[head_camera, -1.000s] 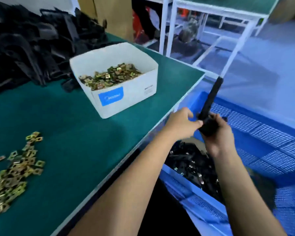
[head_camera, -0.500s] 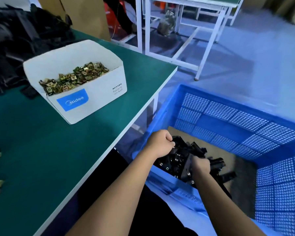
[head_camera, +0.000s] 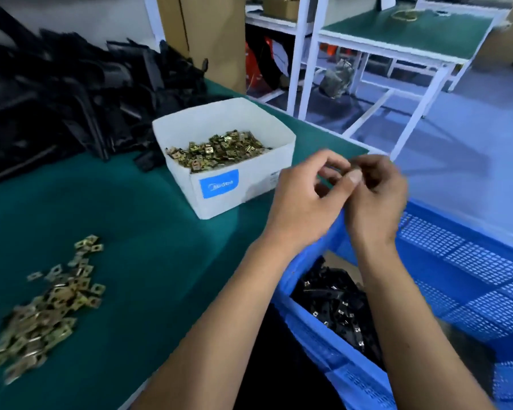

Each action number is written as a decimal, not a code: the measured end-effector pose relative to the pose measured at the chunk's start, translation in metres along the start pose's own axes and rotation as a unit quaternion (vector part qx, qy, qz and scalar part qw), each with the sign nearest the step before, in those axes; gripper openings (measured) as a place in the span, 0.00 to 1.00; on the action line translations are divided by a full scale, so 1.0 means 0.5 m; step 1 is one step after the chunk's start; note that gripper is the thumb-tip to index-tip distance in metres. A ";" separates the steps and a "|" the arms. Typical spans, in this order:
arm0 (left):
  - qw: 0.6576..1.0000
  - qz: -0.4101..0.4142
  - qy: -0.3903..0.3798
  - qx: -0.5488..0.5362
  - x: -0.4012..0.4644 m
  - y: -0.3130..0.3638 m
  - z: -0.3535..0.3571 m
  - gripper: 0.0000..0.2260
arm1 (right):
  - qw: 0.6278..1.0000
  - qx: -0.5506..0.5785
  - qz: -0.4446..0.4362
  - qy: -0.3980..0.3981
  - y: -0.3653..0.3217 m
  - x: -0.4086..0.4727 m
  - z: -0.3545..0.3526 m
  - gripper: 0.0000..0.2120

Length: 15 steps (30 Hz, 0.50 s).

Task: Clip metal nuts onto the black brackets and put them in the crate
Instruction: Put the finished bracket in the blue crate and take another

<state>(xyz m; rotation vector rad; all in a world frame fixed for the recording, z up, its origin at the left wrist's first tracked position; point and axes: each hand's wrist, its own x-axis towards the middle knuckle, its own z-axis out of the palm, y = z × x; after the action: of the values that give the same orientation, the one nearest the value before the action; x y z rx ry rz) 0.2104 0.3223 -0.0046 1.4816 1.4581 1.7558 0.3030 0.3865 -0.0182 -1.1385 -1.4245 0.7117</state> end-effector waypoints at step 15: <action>0.835 -0.180 0.472 0.219 -0.189 -0.028 -0.622 0.07 | 0.861 -0.178 -0.195 -0.436 -0.297 -0.304 0.576 0.22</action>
<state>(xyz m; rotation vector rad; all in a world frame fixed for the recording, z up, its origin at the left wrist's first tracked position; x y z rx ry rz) -0.0383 0.1130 -0.0238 0.3232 2.5444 2.0675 -0.0250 0.2447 0.0013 -0.7455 -2.5587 0.7144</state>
